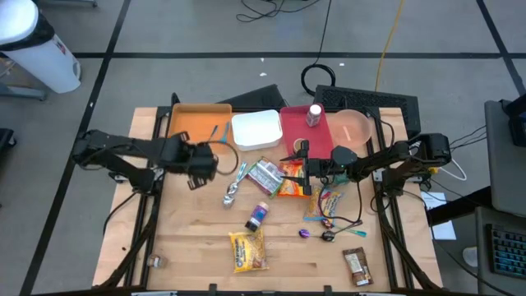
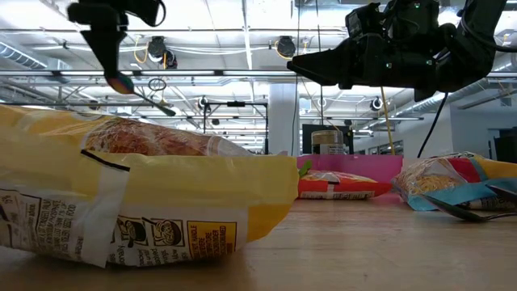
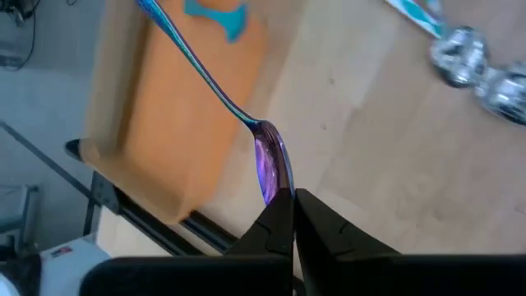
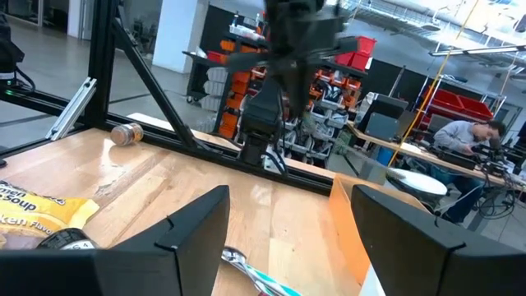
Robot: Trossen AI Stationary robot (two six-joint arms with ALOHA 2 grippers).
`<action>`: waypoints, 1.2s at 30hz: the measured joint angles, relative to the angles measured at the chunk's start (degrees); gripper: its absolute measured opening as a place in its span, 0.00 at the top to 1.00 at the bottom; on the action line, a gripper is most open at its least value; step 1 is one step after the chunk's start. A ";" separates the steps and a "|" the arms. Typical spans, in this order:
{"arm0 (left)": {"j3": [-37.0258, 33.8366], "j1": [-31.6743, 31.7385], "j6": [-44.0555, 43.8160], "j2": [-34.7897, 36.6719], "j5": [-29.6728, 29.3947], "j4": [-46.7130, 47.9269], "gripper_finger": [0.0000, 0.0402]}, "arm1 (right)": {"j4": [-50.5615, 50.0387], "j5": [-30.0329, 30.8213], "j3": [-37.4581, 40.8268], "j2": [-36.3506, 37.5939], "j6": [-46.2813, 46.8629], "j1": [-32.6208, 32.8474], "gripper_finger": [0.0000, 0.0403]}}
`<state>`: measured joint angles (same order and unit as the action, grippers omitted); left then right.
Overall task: Pick & Place Food Item
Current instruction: Put the top left purple spoon into the orange bin
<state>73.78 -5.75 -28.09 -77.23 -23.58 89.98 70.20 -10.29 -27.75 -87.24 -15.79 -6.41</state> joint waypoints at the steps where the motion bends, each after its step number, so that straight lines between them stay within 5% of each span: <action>1: 0.33 1.56 1.41 0.00 -0.02 0.03 0.99 | -0.15 0.00 0.00 0.00 -0.02 0.01 0.38; 17: 0.88 23.40 18.43 -3.30 1.47 0.00 0.99 | -0.18 0.00 0.00 -0.02 0.23 -1.13 0.38; 36: 5.10 29.73 26.58 -24.49 2.51 0.00 0.99 | -1.51 -0.19 0.00 -0.02 1.36 -1.16 0.38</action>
<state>78.88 23.99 -1.51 -101.73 -21.08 89.98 68.69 -10.48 -27.75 -87.26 -14.43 -7.57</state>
